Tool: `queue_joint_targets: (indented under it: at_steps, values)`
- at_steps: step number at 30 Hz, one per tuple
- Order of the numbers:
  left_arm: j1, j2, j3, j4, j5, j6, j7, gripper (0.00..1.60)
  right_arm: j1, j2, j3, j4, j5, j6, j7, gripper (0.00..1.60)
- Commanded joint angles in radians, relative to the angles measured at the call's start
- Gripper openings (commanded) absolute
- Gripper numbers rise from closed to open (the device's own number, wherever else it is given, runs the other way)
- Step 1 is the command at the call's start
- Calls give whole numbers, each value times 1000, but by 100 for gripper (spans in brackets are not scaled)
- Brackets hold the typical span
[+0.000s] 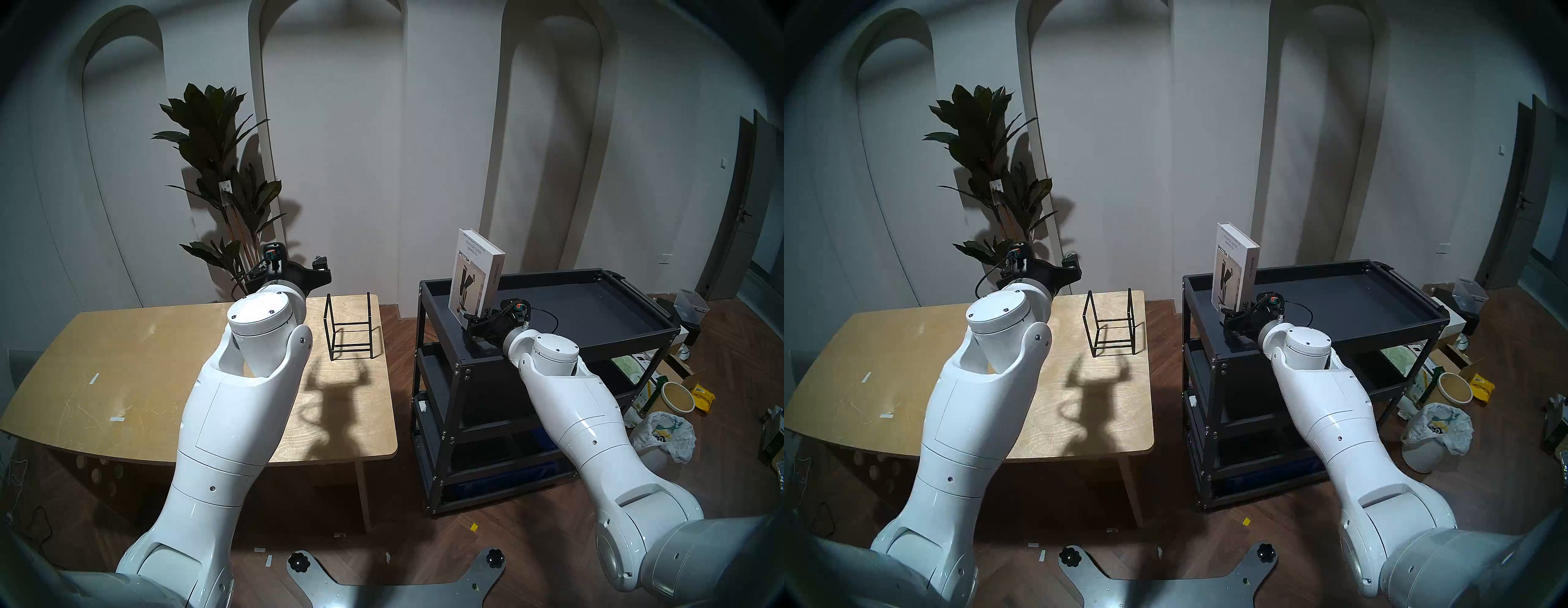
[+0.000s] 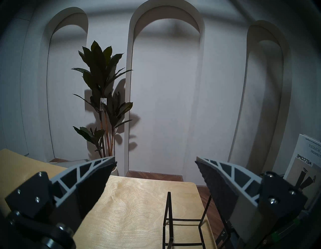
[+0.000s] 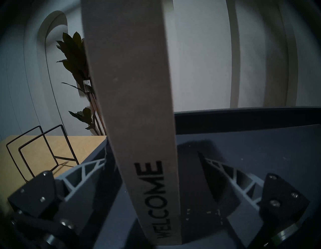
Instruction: Transfer books between table and cart
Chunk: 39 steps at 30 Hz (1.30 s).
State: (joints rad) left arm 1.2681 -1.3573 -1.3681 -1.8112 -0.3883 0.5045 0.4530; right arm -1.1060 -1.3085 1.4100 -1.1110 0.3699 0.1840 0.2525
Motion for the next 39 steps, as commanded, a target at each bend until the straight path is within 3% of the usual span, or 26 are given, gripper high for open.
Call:
queue_joint_targets:
  at_steps: [1,20,39]
  values:
    - [-25,-3,1,-20,5,0,3,160,-14,10,11,-26,6,-4,1,160]
    - [-24,-4,11,-35,2,1,2,160,-113,27,75,-276,59,63,-24,160]
    - [-15,9,-14,-28,-3,-4,-22,160,-235,38,134,-506,119,60,-24,160]
